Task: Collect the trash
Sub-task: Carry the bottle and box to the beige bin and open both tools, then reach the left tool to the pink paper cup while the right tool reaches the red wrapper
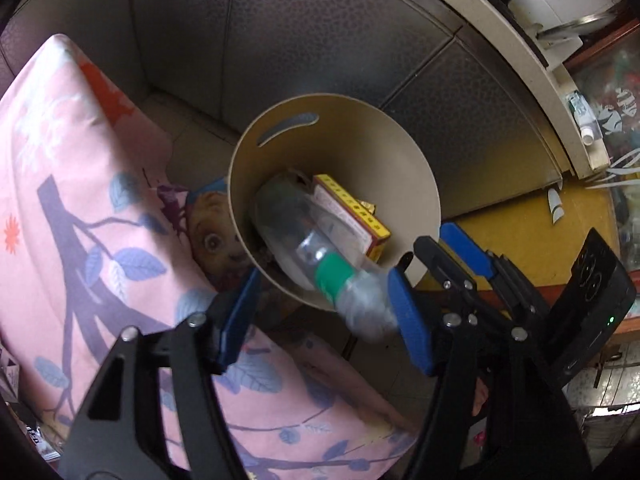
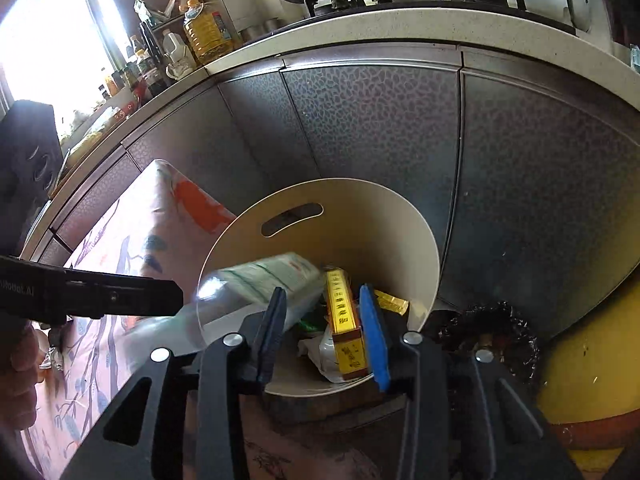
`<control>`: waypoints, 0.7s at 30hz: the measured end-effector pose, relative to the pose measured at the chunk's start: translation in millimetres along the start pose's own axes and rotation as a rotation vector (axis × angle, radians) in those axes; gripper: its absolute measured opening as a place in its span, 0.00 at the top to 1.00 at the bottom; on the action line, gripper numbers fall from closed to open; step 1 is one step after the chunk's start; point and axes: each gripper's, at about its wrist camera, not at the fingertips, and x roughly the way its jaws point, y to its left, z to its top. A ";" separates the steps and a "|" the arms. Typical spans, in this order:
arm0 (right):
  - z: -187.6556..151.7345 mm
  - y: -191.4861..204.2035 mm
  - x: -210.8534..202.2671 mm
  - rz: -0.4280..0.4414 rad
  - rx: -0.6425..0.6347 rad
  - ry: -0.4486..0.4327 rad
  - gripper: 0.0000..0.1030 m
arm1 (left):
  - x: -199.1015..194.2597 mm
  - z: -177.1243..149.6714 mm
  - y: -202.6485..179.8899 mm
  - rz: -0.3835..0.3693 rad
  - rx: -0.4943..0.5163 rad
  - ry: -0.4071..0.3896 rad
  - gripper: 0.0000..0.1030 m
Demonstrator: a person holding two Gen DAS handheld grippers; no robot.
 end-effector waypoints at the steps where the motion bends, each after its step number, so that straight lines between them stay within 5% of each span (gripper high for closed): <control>1: -0.1 -1.4 -4.0 0.005 0.004 -0.022 0.63 | -8.9 -2.1 -2.1 0.001 0.018 -0.032 0.39; 6: -3.6 -1.0 -24.9 0.043 0.058 -0.090 0.63 | -61.0 -32.1 -17.3 0.072 0.130 -0.169 0.39; 10: -12.9 14.7 -40.6 0.102 0.062 -0.120 0.63 | -106.9 -90.0 -11.6 0.144 0.189 -0.339 0.39; 17: -41.5 72.1 -48.6 0.248 0.069 -0.098 0.63 | -155.0 -179.5 35.0 0.368 0.067 -0.459 0.38; 21: -62.4 117.9 -49.3 0.329 0.053 -0.055 0.63 | -180.9 -229.3 77.8 0.430 -0.044 -0.508 0.38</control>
